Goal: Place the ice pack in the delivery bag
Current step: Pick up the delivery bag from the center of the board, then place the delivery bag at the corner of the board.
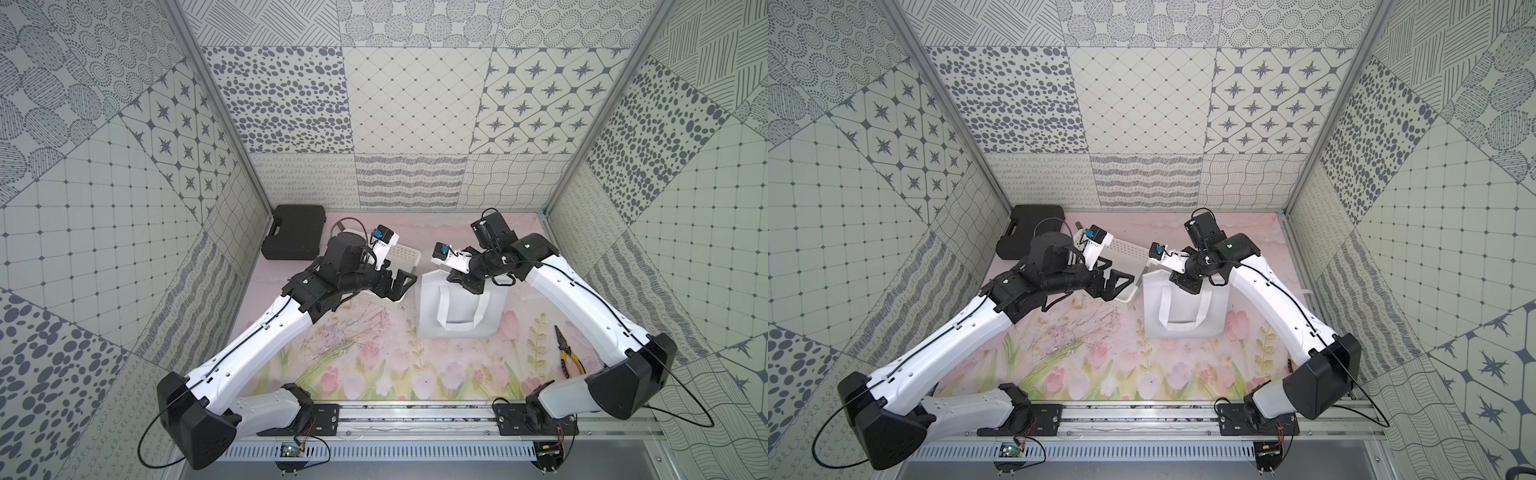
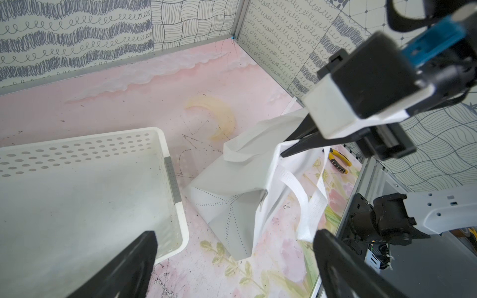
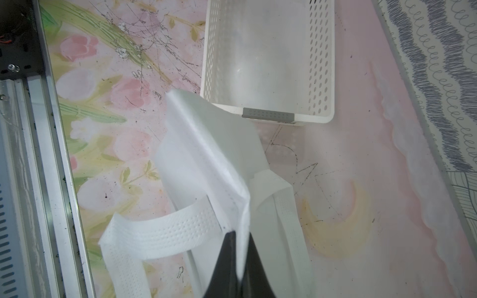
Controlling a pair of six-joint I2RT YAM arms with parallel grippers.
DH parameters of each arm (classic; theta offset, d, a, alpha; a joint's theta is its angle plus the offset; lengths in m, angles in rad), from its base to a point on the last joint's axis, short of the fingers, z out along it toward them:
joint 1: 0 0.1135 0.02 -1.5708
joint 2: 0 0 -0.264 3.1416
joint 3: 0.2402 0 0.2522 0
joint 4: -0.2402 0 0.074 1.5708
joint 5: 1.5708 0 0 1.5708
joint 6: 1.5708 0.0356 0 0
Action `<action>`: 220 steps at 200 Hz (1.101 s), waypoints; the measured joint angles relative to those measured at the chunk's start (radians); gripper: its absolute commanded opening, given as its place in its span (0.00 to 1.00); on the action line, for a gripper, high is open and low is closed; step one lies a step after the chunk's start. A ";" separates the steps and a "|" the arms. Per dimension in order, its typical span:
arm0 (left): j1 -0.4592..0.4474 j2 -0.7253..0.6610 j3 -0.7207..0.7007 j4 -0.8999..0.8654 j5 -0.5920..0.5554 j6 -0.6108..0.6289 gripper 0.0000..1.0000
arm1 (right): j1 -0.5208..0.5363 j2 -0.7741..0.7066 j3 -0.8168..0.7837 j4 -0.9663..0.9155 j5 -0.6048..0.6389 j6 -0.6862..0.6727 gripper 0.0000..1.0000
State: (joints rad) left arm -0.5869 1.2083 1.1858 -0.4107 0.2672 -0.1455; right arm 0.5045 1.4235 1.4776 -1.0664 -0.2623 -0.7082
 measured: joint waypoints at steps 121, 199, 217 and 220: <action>0.000 0.006 0.000 0.002 -0.098 -0.032 0.99 | -0.370 0.235 0.270 0.290 0.535 0.528 0.00; 0.001 -0.006 -0.014 -0.006 -0.122 -0.060 1.00 | -0.428 0.506 0.455 0.433 0.655 0.652 0.00; 0.001 -0.007 -0.018 -0.006 -0.124 -0.063 1.00 | -0.417 0.506 0.455 0.435 0.676 0.654 0.00; 0.001 -0.007 -0.018 -0.007 -0.124 -0.063 1.00 | -0.415 0.506 0.455 0.436 0.679 0.655 0.00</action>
State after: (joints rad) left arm -0.5861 1.2011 1.1675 -0.4175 0.1429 -0.2089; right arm 0.0891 1.9293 1.9327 -0.6300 0.4164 -0.0536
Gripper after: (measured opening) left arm 0.994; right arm 0.071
